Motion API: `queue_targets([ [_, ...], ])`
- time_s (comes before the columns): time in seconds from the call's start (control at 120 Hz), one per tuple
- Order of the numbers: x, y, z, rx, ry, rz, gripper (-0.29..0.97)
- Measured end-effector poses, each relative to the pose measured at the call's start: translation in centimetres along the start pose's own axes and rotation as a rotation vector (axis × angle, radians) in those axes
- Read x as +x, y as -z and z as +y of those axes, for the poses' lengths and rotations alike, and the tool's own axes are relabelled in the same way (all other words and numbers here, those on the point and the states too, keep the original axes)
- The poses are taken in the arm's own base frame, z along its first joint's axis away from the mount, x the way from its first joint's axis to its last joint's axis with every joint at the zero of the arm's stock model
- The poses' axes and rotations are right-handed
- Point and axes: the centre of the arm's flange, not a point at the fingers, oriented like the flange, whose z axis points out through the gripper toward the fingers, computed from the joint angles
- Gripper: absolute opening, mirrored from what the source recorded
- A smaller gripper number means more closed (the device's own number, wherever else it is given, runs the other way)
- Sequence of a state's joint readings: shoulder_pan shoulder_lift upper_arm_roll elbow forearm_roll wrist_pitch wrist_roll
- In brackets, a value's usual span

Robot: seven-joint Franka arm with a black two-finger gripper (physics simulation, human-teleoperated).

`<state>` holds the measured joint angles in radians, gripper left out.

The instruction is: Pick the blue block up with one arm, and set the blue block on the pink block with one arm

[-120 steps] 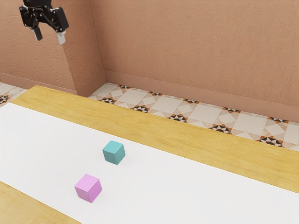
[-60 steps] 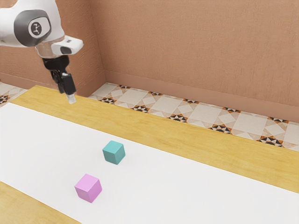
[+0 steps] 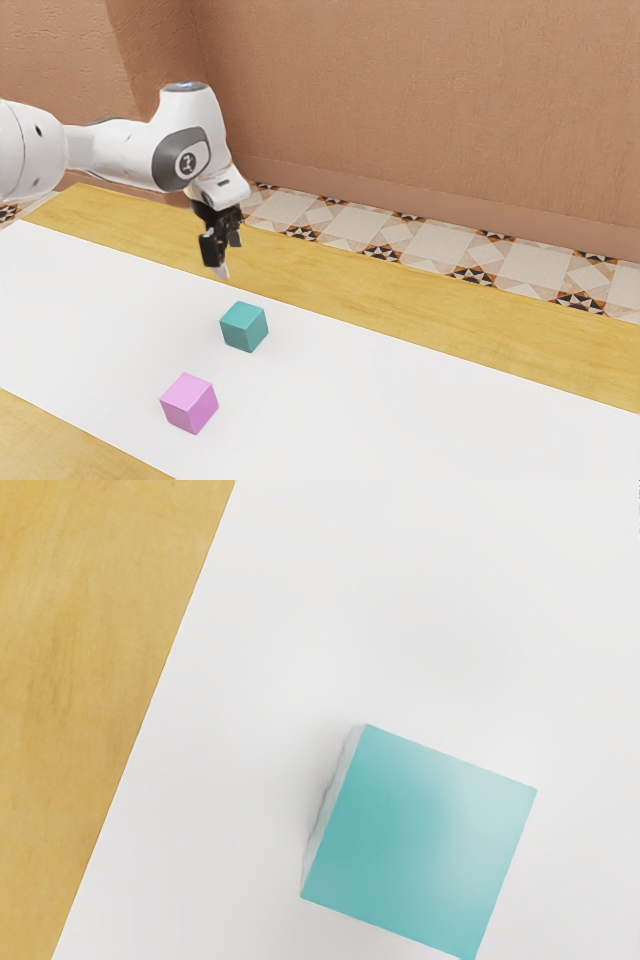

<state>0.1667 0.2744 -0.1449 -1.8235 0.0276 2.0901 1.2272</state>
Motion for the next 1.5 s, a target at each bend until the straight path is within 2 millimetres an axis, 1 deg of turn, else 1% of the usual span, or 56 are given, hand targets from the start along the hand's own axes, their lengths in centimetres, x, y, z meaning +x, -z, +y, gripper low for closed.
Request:
queue_targets([
  [0.075,0.1,-1.5,-0.3,-0.012,-0.058,0.0,0.68],
  [0.125,0.1,-3.2,-0.5,-0.03,-0.092,0.0,0.68],
  [0.167,0.1,-4.0,-0.6,-0.036,-0.118,0.002,0.68],
  [0.217,0.0,-4.0,-0.1,-0.034,-0.148,0.004,0.68],
  [0.267,-0.1,-3.6,0.9,-0.031,-0.174,0.006,0.68],
  [0.317,-0.3,-3.6,2.0,-0.038,-0.198,0.006,0.68],
  [0.392,-0.5,-4.5,2.9,-0.052,-0.227,0.009,0.68],
  [0.467,-0.6,-5.4,3.2,-0.049,-0.249,0.017,0.68],
  [0.717,-0.3,-9.1,2.5,-0.036,-0.283,0.061,0.68],
  [0.875,-0.2,-12.1,2.1,-0.049,-0.299,0.074,0.68],
  [0.983,-0.2,-12.7,1.8,-0.043,-0.308,0.08,0.68],
  [1.017,-0.1,-12.8,1.7,-0.041,-0.311,0.082,0.66],
  [1.05,-0.1,-12.8,1.7,-0.039,-0.314,0.083,0.62],
  [1.142,-0.1,-13.2,1.7,-0.039,-0.317,0.087,0.46],
  [1.217,-0.2,-12.5,1.8,-0.026,-0.318,0.089,0.39],
  [1.267,-0.5,-10.4,2.6,-0.001,-0.321,0.087,0.36],
  [1.308,-0.9,-7.8,4.0,0.027,-0.323,0.083,0.35],
  [1.333,-1.1,-6.7,4.8,0.04,-0.324,0.08,0.35],
  [1.433,-1.9,-3.5,7.8,0.069,-0.329,0.071,0.34],
  [1.5,-2.4,-1.9,10.0,0.077,-0.332,0.064,0.34],
])
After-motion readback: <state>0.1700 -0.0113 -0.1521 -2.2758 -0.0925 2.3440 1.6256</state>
